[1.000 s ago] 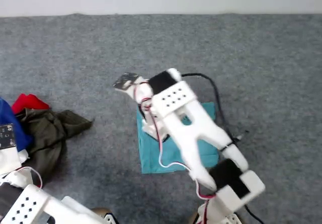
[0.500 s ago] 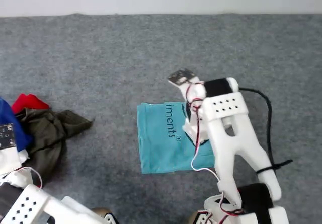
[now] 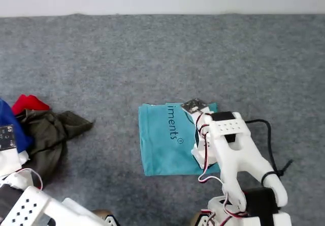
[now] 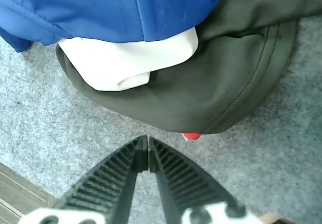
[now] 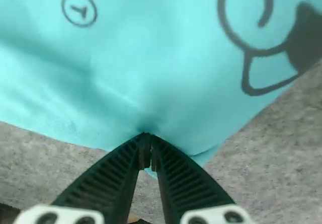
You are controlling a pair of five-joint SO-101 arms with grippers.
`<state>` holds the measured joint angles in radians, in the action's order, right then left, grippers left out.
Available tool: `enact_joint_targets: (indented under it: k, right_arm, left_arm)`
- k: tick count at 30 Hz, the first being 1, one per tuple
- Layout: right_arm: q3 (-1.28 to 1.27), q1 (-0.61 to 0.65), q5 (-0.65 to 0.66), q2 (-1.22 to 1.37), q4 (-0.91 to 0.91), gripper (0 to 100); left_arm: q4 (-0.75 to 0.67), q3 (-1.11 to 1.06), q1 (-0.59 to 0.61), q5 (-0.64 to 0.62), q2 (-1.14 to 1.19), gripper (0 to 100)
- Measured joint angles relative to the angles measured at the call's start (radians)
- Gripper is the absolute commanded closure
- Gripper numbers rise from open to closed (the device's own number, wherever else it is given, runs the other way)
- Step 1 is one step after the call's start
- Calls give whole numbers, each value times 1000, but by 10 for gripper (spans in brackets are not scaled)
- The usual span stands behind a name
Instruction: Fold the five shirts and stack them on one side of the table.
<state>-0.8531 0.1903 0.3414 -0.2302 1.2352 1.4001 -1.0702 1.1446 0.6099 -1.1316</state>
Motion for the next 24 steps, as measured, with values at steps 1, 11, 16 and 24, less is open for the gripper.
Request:
enact_joint_targets:
  k: [1,11,16,24]
  right_arm:
    - [0,-5,-2,-3,12,989]
    - [196,0,-2,-126,106,983]
    - [241,-9,-2,-72,-26,983]
    - [376,-15,-51,210,-252,983]
  left_arm:
    - [0,-2,0,0,0,985]
    - [-12,-43,0,-2,0,985]
    - [-29,-43,0,-3,0,985]
    - [-35,-43,0,2,0,985]
